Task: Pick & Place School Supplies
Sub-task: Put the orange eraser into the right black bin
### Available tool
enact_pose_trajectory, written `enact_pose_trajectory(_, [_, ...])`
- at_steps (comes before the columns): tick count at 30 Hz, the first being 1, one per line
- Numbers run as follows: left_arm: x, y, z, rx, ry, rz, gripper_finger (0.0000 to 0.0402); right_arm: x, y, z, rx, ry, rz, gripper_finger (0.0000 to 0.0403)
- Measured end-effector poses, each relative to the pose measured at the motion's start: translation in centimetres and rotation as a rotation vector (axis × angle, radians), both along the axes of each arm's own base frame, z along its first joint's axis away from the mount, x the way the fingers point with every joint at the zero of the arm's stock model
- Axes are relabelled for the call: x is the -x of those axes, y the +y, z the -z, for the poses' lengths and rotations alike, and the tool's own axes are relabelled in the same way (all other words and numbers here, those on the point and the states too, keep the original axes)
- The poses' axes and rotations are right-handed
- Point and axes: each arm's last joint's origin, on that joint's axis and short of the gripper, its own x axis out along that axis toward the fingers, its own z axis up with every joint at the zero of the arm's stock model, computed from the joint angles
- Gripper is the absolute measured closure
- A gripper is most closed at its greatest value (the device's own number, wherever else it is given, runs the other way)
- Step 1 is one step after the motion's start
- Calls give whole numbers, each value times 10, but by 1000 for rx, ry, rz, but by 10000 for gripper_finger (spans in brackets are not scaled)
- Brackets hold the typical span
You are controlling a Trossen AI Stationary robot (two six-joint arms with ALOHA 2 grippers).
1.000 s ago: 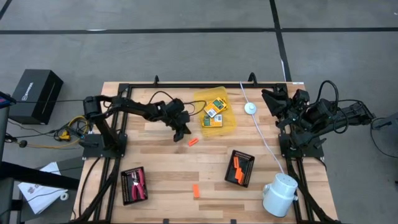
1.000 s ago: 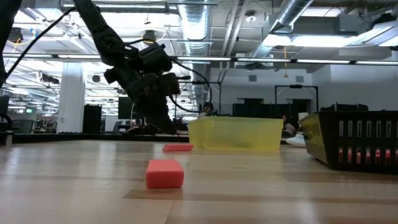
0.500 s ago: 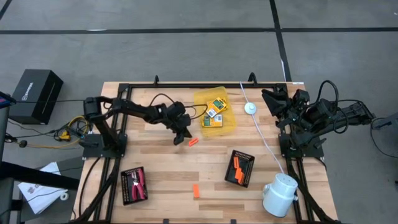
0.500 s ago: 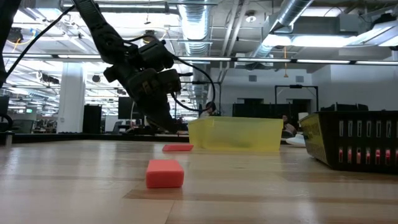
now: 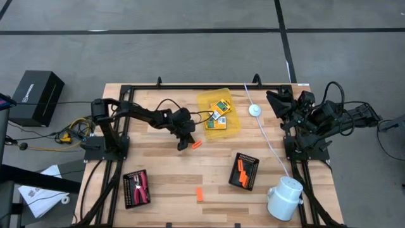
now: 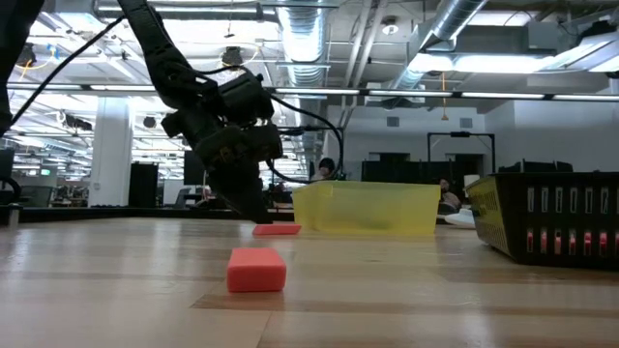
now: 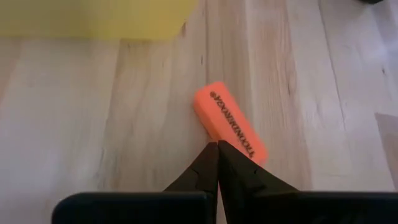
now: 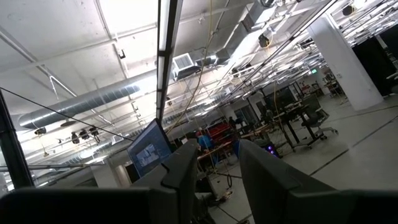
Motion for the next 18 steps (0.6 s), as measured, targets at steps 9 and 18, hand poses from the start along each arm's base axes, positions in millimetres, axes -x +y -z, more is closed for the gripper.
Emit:
enact_pose_trajectory(9, [0,0,1,2,4,0,401,0,0,0,0,1,-1,291])
enact_pose_trajectory(18, [0,7,-4,19,-20,-16,401,0,0,0,0,0,-1,291])
